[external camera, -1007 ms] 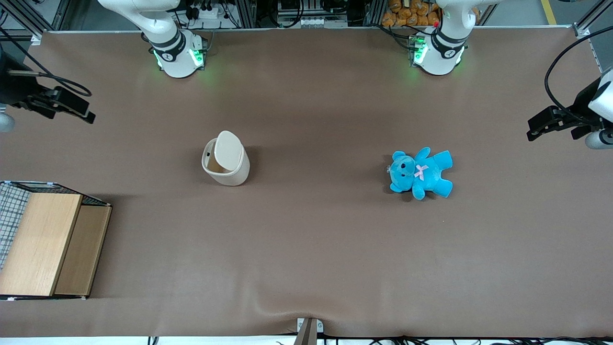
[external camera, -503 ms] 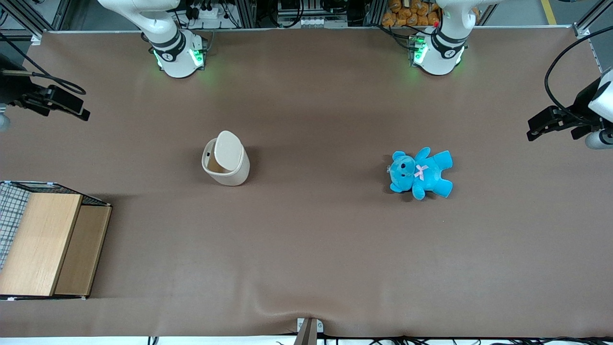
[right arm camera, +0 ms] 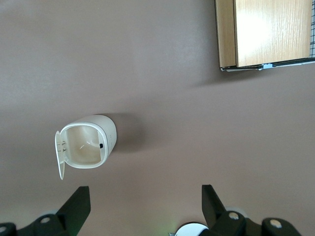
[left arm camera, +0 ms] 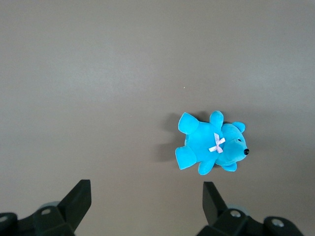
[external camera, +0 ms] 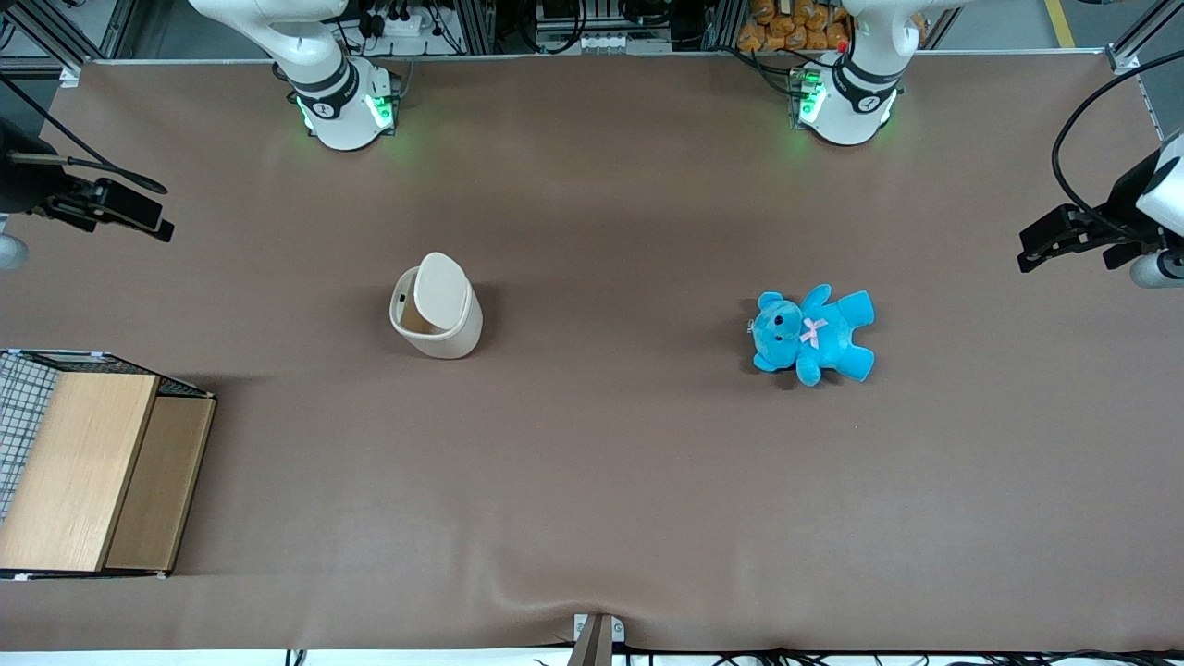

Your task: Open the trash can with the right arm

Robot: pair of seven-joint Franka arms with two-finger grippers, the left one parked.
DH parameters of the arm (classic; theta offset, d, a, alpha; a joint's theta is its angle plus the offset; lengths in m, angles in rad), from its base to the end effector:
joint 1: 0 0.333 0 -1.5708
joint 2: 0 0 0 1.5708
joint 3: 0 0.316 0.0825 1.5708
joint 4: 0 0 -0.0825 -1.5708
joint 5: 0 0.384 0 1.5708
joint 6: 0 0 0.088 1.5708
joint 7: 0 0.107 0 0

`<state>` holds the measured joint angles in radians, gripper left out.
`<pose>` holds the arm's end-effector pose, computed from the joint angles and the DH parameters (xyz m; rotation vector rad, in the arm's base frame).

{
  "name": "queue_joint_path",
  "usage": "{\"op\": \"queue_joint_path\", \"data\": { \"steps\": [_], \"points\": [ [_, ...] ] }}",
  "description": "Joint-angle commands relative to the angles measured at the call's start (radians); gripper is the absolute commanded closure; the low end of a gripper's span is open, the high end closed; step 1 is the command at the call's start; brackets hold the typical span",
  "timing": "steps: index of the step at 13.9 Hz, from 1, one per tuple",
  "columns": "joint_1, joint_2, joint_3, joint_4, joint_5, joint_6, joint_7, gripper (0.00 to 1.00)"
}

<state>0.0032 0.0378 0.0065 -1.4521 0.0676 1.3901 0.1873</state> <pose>0.5472 0.0134 0.6440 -3.0692 0.2596 0.1633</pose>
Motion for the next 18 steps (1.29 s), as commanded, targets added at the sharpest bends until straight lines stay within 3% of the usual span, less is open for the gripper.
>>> {"op": "queue_joint_path", "data": {
  "steps": [1,5,18],
  "points": [
    [-0.006,-0.006,0.004,-0.005,-0.014,0.004,-0.035,0.0],
    [-0.008,-0.001,0.003,-0.008,-0.017,0.004,-0.104,0.0],
    [-0.006,0.011,0.003,-0.002,-0.02,0.003,-0.104,0.0]
  ]
}}
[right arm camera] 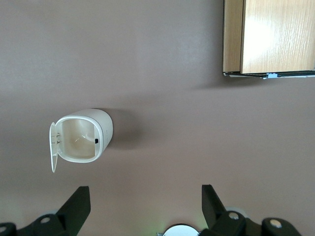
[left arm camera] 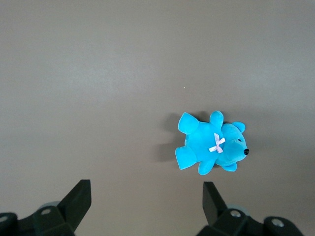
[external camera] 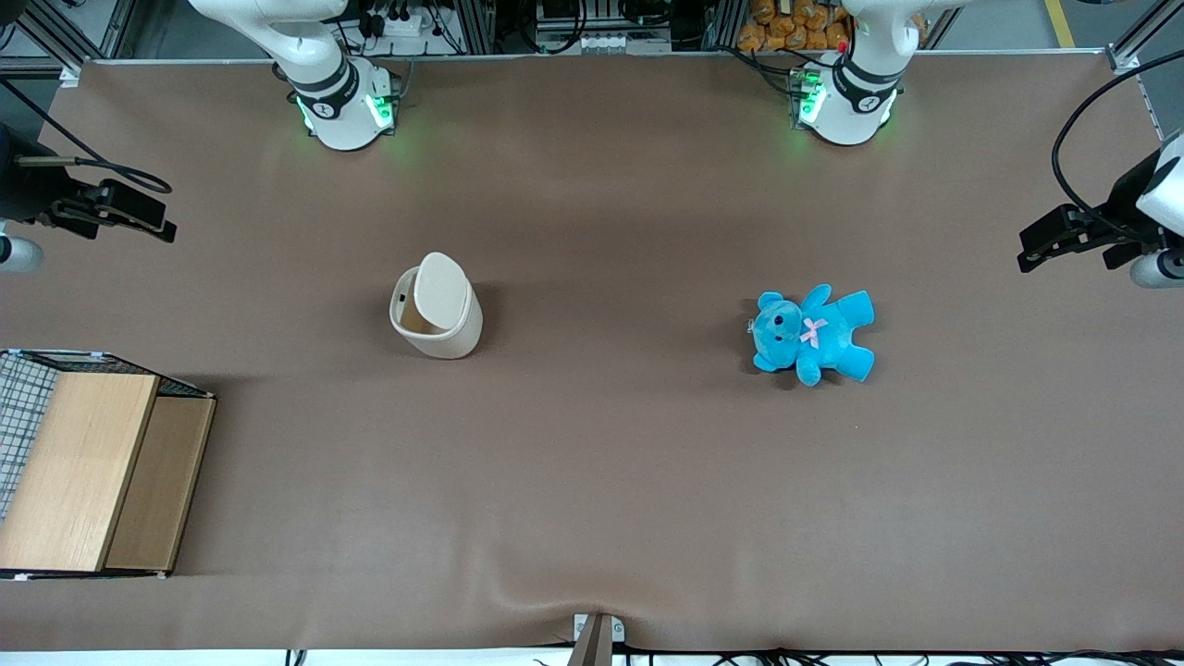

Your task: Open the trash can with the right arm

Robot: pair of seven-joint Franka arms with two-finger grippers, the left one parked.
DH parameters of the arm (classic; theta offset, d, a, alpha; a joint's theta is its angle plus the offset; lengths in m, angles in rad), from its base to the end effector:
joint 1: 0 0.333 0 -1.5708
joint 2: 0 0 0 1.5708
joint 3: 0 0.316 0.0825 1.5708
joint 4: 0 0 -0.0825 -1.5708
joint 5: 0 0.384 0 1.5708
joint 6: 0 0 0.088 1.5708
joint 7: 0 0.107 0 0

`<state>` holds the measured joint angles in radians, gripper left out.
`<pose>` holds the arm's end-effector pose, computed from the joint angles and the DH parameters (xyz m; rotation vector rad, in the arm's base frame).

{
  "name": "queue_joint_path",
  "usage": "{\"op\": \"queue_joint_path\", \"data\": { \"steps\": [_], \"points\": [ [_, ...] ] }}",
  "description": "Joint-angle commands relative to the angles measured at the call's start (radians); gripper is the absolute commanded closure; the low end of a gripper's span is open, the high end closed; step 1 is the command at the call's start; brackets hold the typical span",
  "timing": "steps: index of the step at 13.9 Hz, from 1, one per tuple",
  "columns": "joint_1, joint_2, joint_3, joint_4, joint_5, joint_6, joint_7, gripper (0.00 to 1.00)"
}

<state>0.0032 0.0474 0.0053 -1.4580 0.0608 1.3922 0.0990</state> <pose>0.5504 0.0119 0.6361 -3.0793 0.1280 0.1794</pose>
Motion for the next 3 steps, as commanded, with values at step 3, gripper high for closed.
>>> {"op": "queue_joint_path", "data": {
  "steps": [3],
  "points": [
    [-0.008,0.002,0.004,0.002,-0.012,-0.001,-0.016,0.0]
  ]
}}
